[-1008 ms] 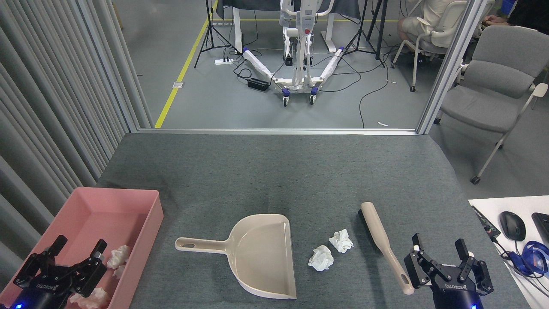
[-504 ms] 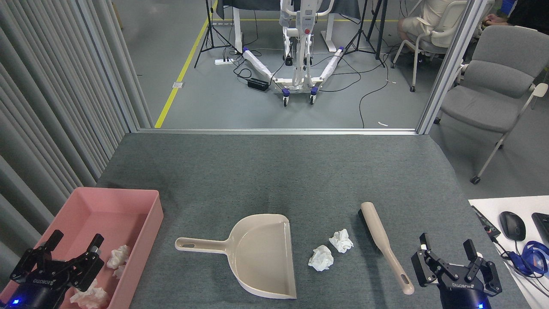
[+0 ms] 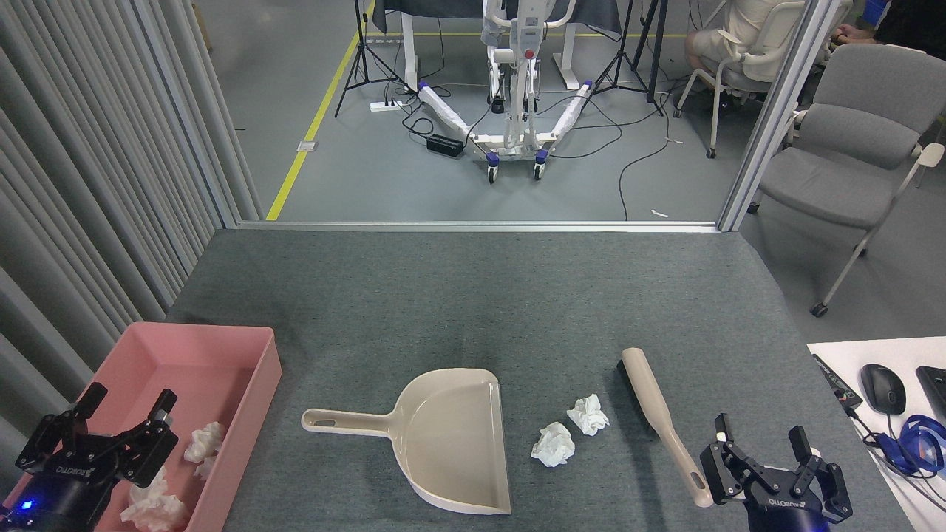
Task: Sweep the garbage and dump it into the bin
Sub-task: 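Raise the left gripper out of the pink bin toward the dustpan, then move the left gripper to the dustpan handle and the right to the brush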
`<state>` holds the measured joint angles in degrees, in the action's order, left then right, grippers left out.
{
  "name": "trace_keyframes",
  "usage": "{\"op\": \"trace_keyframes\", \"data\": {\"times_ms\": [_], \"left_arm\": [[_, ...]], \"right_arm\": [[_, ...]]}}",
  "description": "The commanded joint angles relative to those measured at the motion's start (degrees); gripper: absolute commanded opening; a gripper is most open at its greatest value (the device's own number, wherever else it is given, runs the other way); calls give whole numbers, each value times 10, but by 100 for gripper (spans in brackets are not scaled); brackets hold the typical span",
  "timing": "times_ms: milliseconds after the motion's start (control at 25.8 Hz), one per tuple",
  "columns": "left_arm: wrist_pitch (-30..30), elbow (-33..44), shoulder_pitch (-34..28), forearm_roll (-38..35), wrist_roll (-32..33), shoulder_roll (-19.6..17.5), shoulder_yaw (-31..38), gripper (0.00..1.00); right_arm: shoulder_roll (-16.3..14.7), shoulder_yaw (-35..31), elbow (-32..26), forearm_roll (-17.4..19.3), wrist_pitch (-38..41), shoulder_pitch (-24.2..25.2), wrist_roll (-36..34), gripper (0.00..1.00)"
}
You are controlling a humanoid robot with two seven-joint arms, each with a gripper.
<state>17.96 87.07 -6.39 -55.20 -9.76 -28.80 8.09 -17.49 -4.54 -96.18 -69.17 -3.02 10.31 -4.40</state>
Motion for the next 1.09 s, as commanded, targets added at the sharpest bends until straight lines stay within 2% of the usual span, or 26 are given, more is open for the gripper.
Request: {"op": "trace_keyframes", "data": {"times_ms": [0,388,543,620,814,892,1047], "left_arm": [[1,-4,5,0,2,0,0,100],[8,4,1,3,11,5,-11,100],[15,33,1,8,7,12,-53,100],[18,50,2,41,5,13,-75,100],[73,57,1,213,7,21,-93,100],[92,58,0,238,8,22,-96,100],[91,72,-2,253,10,22,-121,100]], "right_arm": [[3,3,5,-1,1,-1,-1,98],[-1,4,-2,-4,4,-5,-1,98],[-1,5,-3,-6,4,-13,-1,98],[0,9,-3,-6,8,-13,-1,98],[2,16,-2,-6,14,-9,-2,98],[2,16,-2,-6,14,-6,-2,98],[1,17,0,-7,14,1,-2,98]]}}
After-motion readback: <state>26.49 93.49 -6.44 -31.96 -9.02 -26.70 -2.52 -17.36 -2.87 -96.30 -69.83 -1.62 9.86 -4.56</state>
